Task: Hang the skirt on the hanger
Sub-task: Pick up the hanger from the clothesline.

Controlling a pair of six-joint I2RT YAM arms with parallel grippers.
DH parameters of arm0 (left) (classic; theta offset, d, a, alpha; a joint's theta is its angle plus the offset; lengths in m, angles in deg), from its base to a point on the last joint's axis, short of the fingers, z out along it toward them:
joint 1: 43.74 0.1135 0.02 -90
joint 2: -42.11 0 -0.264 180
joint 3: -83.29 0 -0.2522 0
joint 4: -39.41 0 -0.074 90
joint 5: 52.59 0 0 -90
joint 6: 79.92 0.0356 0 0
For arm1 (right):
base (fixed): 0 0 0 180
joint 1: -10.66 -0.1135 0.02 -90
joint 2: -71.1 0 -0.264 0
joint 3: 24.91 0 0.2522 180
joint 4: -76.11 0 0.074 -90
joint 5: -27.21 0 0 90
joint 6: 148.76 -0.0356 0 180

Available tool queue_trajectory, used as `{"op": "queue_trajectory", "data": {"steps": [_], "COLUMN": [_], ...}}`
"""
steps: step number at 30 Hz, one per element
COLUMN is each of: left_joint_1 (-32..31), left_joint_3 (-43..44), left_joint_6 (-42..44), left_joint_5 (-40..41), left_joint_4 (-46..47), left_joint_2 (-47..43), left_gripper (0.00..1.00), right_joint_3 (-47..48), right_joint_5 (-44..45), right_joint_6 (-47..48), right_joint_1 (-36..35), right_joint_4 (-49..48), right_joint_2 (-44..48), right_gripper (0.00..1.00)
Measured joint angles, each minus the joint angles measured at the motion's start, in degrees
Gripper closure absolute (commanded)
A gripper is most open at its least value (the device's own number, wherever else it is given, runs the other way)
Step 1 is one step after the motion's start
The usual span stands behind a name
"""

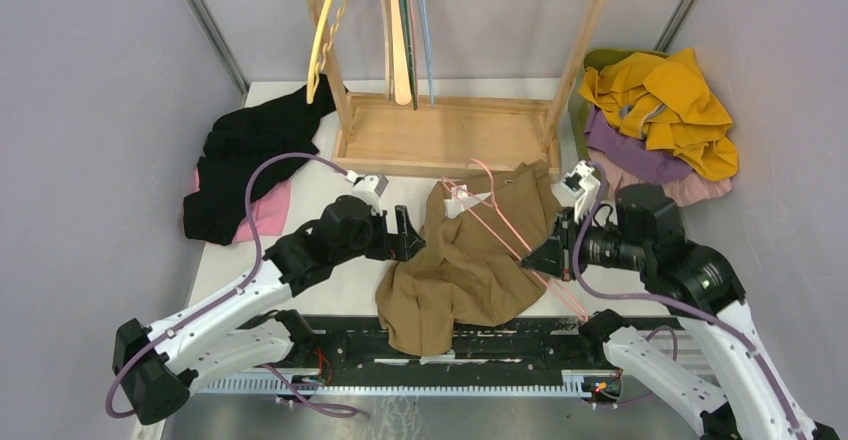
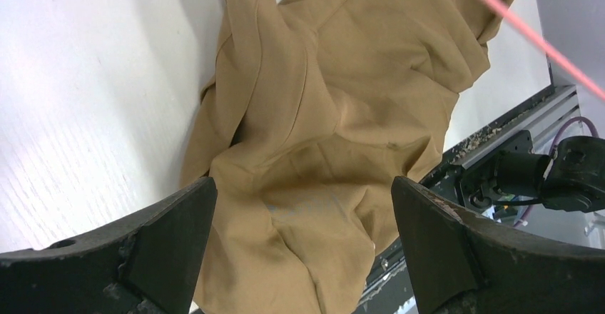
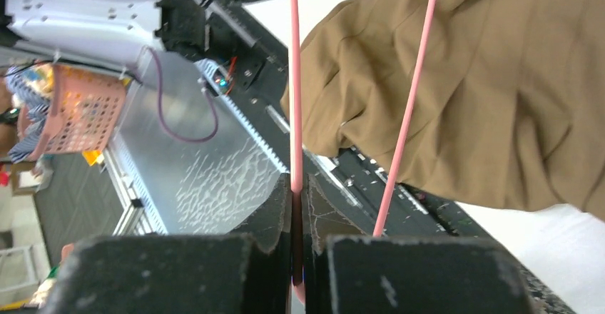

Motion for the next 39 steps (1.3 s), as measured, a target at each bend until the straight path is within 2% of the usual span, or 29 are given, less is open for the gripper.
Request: {"op": "queue_trajectory", "data": {"steps": [6, 11, 17, 25, 30, 36, 38, 39], "left_joint_1": [-0.02, -0.07, -0.57, -4.76, -10.01, -16.28, -17.97, -18.88], "left_joint_3": [2.73, 3.13, 3.13, 2.62, 2.58, 3.21, 3.69, 4.07], "left_joint_6": [3.82, 7.26, 8.7, 10.45, 12.83, 16.57, 17.64, 17.99], "left_joint_5": [0.37, -2.6, -7.61, -14.58, -11.28, -0.17, 3.67, 5.7], "left_joint_4": [3.48, 7.56, 12.92, 17.86, 17.81, 15.17, 14.32, 13.88], "left_joint_2": [2.51, 1.53, -3.63, -3.74, -2.19, -0.31, -0.22, -0.22], "left_gripper": [0.01, 0.01, 0.01, 0.01, 0.0, 0.08, 0.15, 0.23], "right_joint_3": [-4.33, -7.13, -9.75, -12.39, -12.55, -12.68, -12.68, -12.68], "right_joint_5": [-6.95, -10.88, -14.99, -20.06, -22.05, -23.52, -23.69, -23.82], "right_joint_6": [-1.4, -2.19, -2.91, -4.98, -6.73, -8.0, -8.2, -8.2], "right_joint_1": [0.0, 0.0, 0.0, 0.0, -0.04, -0.04, -0.04, -0.04], "right_joint_4": [0.04, -0.24, -2.1, -7.74, -10.54, -11.93, -12.39, -12.72], "right_joint_2": [5.64, 5.57, 5.51, 4.13, 1.68, -0.57, -0.87, -0.9], "right_gripper": [0.99, 0.99, 0.99, 0.99, 0.99, 0.99, 0.99, 0.99]}}
